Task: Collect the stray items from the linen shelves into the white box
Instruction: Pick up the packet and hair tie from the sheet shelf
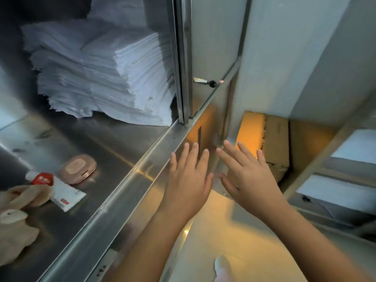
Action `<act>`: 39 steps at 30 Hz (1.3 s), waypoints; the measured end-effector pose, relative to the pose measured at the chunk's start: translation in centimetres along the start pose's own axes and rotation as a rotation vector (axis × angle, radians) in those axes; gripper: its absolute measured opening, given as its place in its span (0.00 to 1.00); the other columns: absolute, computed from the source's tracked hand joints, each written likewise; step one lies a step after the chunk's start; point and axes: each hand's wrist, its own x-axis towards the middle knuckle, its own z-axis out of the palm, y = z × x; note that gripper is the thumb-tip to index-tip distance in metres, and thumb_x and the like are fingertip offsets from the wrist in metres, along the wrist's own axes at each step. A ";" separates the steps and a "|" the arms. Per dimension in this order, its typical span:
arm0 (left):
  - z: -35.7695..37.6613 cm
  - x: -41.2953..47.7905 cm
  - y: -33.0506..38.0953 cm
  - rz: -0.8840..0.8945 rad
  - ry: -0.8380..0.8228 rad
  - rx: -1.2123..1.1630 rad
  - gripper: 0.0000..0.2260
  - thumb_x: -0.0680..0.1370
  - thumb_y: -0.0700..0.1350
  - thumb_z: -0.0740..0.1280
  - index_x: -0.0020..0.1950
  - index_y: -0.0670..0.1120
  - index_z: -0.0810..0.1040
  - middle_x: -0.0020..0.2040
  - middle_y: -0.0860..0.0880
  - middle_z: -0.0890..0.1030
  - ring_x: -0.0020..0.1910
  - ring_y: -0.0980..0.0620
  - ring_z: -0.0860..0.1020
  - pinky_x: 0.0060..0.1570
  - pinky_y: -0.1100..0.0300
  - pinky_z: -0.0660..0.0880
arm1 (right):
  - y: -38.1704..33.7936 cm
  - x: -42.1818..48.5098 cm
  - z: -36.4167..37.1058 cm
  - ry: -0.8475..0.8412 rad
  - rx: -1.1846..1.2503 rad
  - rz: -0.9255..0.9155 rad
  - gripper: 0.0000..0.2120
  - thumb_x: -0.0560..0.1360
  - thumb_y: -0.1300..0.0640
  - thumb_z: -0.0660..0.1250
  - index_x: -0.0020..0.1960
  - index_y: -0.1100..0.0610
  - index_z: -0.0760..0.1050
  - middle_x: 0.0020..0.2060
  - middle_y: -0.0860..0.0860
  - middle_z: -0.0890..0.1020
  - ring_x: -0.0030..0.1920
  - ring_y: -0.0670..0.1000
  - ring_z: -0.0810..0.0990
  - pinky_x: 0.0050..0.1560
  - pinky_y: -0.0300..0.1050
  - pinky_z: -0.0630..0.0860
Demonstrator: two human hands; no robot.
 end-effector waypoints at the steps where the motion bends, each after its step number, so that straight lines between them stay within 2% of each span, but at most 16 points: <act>1: 0.1 0.3 1.0 0.043 -0.001 -0.031 0.25 0.81 0.52 0.54 0.76 0.47 0.53 0.77 0.45 0.51 0.75 0.47 0.45 0.71 0.46 0.42 | 0.6 -1.0 -0.6 0.015 -0.020 0.038 0.24 0.72 0.53 0.70 0.66 0.57 0.72 0.67 0.56 0.72 0.67 0.62 0.68 0.61 0.68 0.64; 6: 0.5 1.4 6.7 0.264 0.010 -0.149 0.24 0.80 0.50 0.58 0.74 0.45 0.59 0.76 0.43 0.56 0.75 0.45 0.50 0.71 0.43 0.47 | 3.4 -5.9 -4.2 0.095 -0.121 0.240 0.24 0.70 0.56 0.73 0.64 0.59 0.74 0.64 0.58 0.74 0.65 0.64 0.71 0.57 0.71 0.66; 12: 1.1 2.3 14.0 0.492 0.014 -0.169 0.23 0.79 0.49 0.61 0.73 0.43 0.63 0.74 0.41 0.61 0.74 0.42 0.55 0.69 0.41 0.52 | 6.9 -11.4 -7.8 0.170 -0.206 0.441 0.24 0.70 0.56 0.72 0.65 0.59 0.73 0.65 0.57 0.74 0.65 0.64 0.70 0.58 0.69 0.66; 14: 1.4 2.6 16.7 0.560 0.013 -0.173 0.23 0.79 0.49 0.61 0.73 0.44 0.63 0.74 0.42 0.61 0.74 0.42 0.55 0.70 0.42 0.51 | 8.3 -13.3 -8.9 0.199 -0.236 0.504 0.24 0.70 0.56 0.73 0.64 0.59 0.74 0.64 0.57 0.75 0.64 0.64 0.72 0.57 0.69 0.67; 18: 1.9 2.9 23.0 0.683 0.038 -0.201 0.23 0.76 0.46 0.66 0.69 0.41 0.69 0.70 0.39 0.67 0.71 0.39 0.62 0.67 0.38 0.57 | 11.3 -17.7 -11.3 0.247 -0.296 0.614 0.24 0.67 0.57 0.75 0.61 0.60 0.76 0.62 0.59 0.77 0.61 0.65 0.74 0.54 0.70 0.69; 20: 2.1 2.6 26.7 0.745 0.032 -0.216 0.23 0.77 0.47 0.65 0.70 0.41 0.68 0.71 0.39 0.66 0.72 0.39 0.60 0.67 0.38 0.56 | 12.8 -20.2 -12.7 0.271 -0.315 0.667 0.24 0.66 0.58 0.76 0.61 0.61 0.77 0.61 0.59 0.77 0.60 0.66 0.75 0.52 0.71 0.70; 24: 2.8 1.6 34.1 0.892 -0.022 -0.253 0.24 0.80 0.49 0.58 0.74 0.44 0.59 0.75 0.42 0.57 0.75 0.44 0.50 0.71 0.43 0.47 | 15.8 -25.3 -15.9 0.324 -0.336 0.788 0.24 0.65 0.59 0.77 0.60 0.61 0.77 0.61 0.59 0.77 0.60 0.67 0.75 0.52 0.73 0.68; 28: 3.5 0.5 41.3 0.990 -0.046 -0.308 0.24 0.81 0.50 0.55 0.76 0.46 0.54 0.77 0.45 0.53 0.76 0.47 0.45 0.71 0.46 0.43 | 18.6 -30.6 -19.0 0.324 -0.387 0.886 0.24 0.67 0.59 0.76 0.61 0.61 0.76 0.61 0.59 0.77 0.61 0.66 0.74 0.54 0.71 0.68; 30: 3.8 -0.3 44.7 1.037 -0.048 -0.346 0.24 0.80 0.49 0.57 0.75 0.45 0.57 0.76 0.44 0.55 0.75 0.45 0.48 0.71 0.44 0.45 | 19.7 -33.1 -20.4 0.317 -0.396 0.941 0.24 0.69 0.58 0.74 0.63 0.59 0.75 0.63 0.57 0.75 0.64 0.64 0.72 0.57 0.70 0.67; 33: 4.0 -1.9 49.7 1.110 -0.054 -0.405 0.24 0.78 0.46 0.63 0.72 0.42 0.63 0.73 0.40 0.62 0.74 0.40 0.55 0.69 0.40 0.50 | 21.1 -37.1 -22.6 0.329 -0.458 1.023 0.24 0.67 0.58 0.75 0.62 0.60 0.76 0.62 0.58 0.77 0.62 0.65 0.74 0.55 0.71 0.68; 36: 4.5 -3.7 54.2 1.204 -0.078 -0.432 0.24 0.79 0.47 0.61 0.73 0.43 0.62 0.74 0.42 0.60 0.75 0.42 0.53 0.70 0.42 0.48 | 21.8 -41.0 -24.3 0.333 -0.507 1.125 0.24 0.67 0.59 0.75 0.61 0.60 0.76 0.62 0.58 0.77 0.62 0.65 0.73 0.55 0.72 0.67; 39: 5.0 -5.4 57.9 1.285 -0.106 -0.477 0.24 0.79 0.47 0.61 0.73 0.43 0.62 0.74 0.42 0.61 0.74 0.42 0.53 0.70 0.42 0.49 | 22.3 -44.3 -25.3 0.312 -0.532 1.221 0.24 0.69 0.57 0.74 0.64 0.59 0.74 0.65 0.57 0.74 0.65 0.64 0.70 0.60 0.70 0.64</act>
